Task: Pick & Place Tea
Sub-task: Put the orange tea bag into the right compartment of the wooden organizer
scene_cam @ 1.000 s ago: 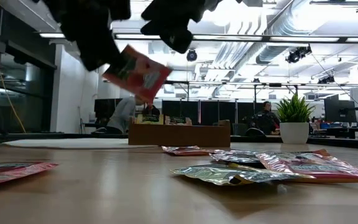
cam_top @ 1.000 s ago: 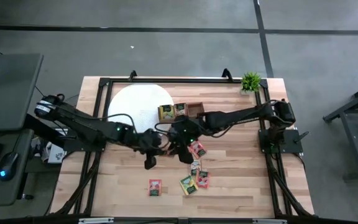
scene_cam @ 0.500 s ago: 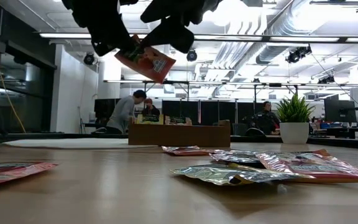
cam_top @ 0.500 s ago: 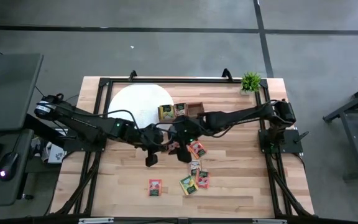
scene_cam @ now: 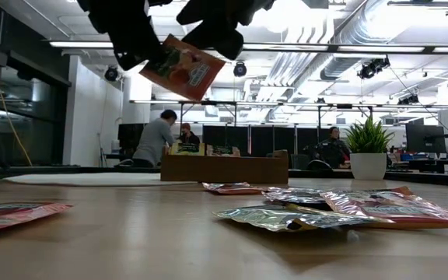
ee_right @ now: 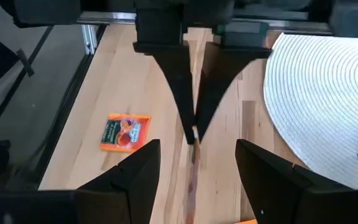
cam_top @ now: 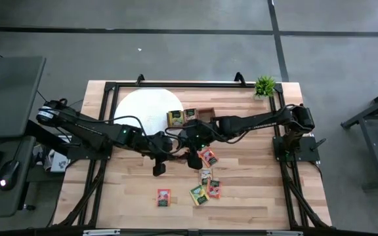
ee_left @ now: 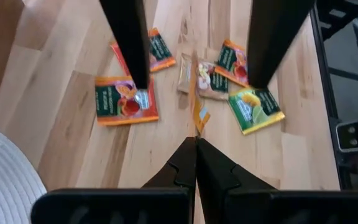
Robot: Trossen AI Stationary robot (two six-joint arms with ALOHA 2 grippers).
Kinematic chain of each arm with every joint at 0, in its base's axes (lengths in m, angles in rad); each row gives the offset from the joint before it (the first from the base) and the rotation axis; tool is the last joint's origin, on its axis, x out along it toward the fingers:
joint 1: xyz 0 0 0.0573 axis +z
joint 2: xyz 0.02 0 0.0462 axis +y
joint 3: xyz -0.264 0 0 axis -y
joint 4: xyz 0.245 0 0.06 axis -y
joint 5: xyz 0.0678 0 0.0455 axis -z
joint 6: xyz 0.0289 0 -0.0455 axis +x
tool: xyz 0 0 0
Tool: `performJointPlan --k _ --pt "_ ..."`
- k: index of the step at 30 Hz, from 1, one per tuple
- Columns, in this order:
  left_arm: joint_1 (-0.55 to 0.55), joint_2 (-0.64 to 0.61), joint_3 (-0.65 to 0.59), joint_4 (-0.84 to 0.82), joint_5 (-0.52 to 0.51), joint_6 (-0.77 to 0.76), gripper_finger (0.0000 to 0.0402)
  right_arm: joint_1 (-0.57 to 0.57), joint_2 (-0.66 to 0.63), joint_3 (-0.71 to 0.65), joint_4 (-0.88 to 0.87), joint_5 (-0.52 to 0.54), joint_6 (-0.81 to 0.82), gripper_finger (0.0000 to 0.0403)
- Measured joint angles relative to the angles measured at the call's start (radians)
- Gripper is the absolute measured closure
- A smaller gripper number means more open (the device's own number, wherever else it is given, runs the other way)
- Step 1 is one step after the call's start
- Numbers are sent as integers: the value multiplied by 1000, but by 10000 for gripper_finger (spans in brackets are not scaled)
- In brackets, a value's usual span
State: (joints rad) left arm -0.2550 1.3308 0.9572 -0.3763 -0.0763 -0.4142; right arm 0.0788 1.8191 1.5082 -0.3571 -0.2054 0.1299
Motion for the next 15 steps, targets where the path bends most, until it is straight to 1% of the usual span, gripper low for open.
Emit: performJointPlan --k 5,15 --pt "0 0 0 42 -5 13 401 0 0 0 16 12 0 199" --pt "0 0 0 43 -12 17 401 0 8 0 6 -5 0 203"
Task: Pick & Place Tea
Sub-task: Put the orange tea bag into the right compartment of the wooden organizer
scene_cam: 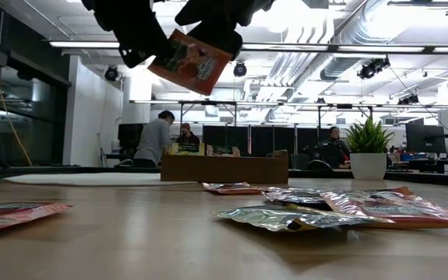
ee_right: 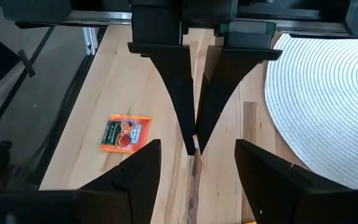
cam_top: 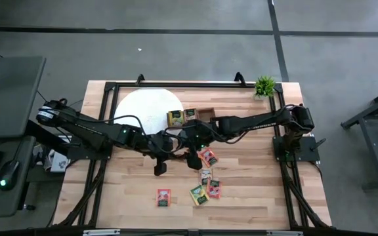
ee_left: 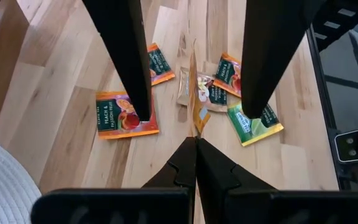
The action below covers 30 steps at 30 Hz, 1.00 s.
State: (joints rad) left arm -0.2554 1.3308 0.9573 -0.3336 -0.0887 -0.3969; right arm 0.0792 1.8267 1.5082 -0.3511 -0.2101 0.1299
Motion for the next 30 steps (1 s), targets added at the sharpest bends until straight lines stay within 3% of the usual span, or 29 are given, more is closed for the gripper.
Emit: performJointPlan --k 19,27,30 --pt "0 0 0 2 -10 -1 401 0 21 0 19 -30 0 319" --pt "0 0 0 2 -9 -1 401 0 21 0 15 -29 -7 395" --pt "0 0 0 3 -9 -3 401 0 21 0 15 -29 -8 398"
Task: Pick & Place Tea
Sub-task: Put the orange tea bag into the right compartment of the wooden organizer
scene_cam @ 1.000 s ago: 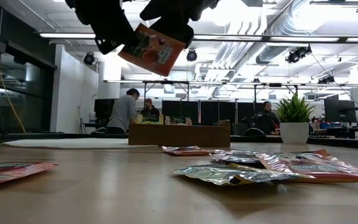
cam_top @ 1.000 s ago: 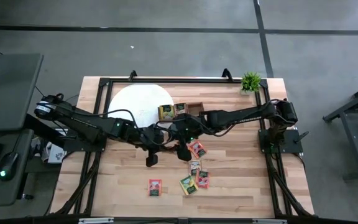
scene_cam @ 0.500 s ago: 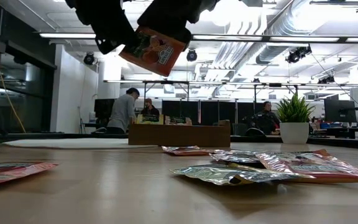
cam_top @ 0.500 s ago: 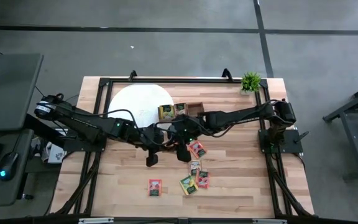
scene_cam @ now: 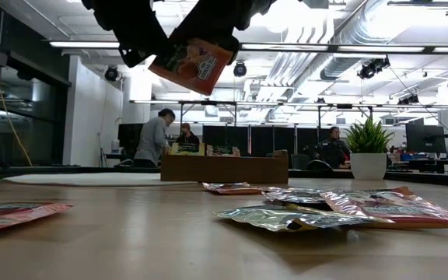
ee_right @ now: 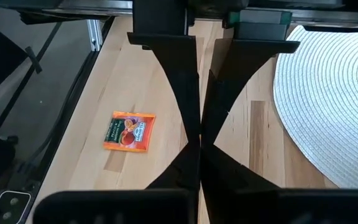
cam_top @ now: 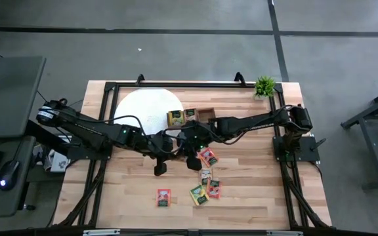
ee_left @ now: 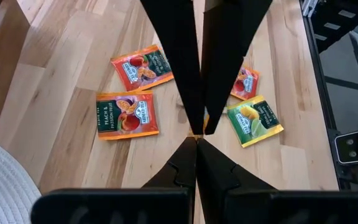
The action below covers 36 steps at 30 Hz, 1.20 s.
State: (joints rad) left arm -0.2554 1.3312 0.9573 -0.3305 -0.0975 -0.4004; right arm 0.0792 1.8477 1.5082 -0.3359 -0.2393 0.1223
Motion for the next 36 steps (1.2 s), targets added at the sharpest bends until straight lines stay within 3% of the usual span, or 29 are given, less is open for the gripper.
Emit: performJointPlan --k 13,25,28,31,36 --pt "0 0 0 -2 -23 11 390 0 -1 0 -10 32 -10 402" --pt "-25 -49 0 -233 -183 -83 240 0 -5 -9 -163 146 -24 403" --pt "-77 -59 -11 -292 -257 -108 215 -15 -44 -83 -124 149 -16 403" --pt "-140 -66 -31 -289 -330 -186 205 -43 -142 -240 -10 147 34 403" --pt "-255 -87 -98 -269 -425 -332 204 -106 -366 -590 357 150 137 403"
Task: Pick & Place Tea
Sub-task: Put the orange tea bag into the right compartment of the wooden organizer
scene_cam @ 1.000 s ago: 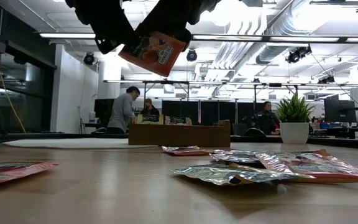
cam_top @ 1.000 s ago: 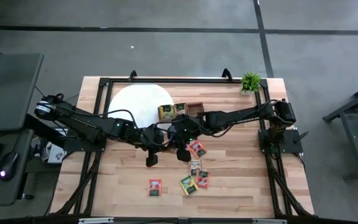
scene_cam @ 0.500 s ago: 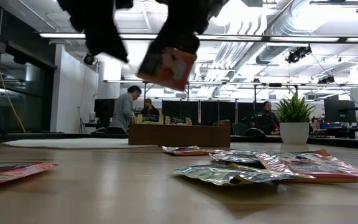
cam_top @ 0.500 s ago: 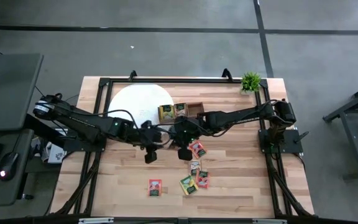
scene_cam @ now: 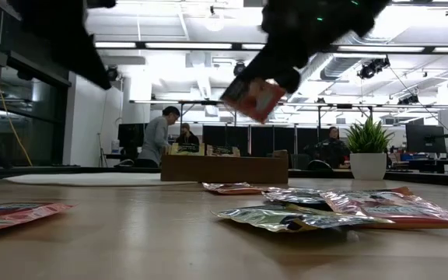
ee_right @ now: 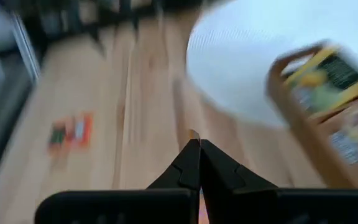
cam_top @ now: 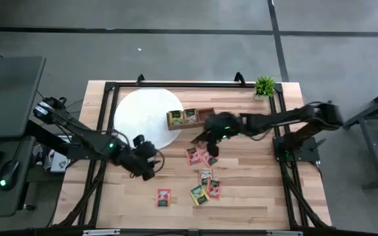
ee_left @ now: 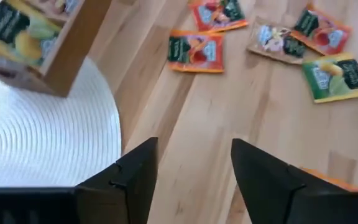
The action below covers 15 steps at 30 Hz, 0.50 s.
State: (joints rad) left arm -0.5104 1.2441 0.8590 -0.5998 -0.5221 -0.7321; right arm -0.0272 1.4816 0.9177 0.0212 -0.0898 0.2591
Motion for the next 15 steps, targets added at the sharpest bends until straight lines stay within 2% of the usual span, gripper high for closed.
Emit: performJointPlan --k 3,6,10,15 --pt "-46 2 -41 69 -54 -42 204 -41 -112 -175 236 41 41 403" --pt "-82 -1 -58 168 -108 -51 204 -92 -168 -308 443 80 92 403" --pt "-102 0 -79 288 -167 -35 204 -174 -174 -418 678 84 164 403" --pt "-99 0 -87 338 -221 -32 204 -274 -114 -471 815 63 218 403"
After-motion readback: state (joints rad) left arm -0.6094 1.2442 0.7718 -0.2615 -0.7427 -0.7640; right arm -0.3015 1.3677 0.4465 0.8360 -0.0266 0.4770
